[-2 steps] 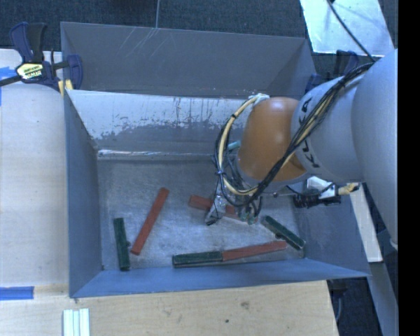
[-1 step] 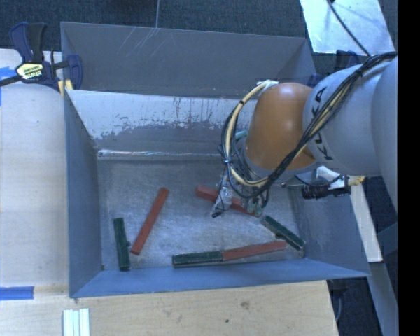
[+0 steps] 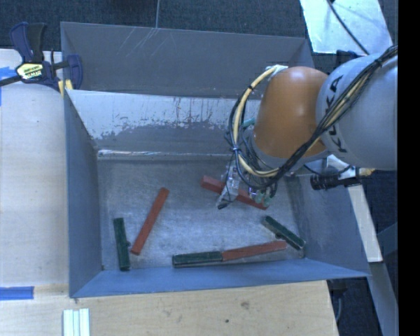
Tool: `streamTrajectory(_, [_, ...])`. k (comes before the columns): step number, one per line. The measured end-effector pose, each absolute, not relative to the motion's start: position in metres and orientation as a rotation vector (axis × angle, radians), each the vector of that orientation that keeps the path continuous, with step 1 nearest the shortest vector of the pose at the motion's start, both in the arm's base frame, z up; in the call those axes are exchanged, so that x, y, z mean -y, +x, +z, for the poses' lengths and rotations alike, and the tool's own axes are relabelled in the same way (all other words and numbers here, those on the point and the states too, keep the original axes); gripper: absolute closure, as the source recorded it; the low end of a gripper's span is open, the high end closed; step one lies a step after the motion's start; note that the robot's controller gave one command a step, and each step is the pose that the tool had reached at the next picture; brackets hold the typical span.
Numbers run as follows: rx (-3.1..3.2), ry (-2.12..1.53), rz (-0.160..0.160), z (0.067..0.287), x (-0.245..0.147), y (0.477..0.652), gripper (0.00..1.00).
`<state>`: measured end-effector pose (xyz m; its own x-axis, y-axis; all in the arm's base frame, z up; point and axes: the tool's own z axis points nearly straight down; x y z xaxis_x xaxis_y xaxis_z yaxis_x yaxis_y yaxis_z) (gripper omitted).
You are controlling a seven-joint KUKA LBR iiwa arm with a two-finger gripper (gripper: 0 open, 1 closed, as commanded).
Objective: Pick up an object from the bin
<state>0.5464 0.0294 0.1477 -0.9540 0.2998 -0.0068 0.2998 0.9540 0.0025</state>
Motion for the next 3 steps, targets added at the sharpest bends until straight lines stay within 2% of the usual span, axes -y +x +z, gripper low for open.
streamTrajectory(1, [-3.1, 0.475, 0.002, 0.154, -0.029, 0.547, 1.0])
streamTrajectory(2, [-3.098, 0.474, 0.003, 0.194, -0.028, 0.549, 1.0])
streamTrajectory(3, [-3.1, 0.472, 0.002, 0.2, -0.028, 0.55, 1.0])
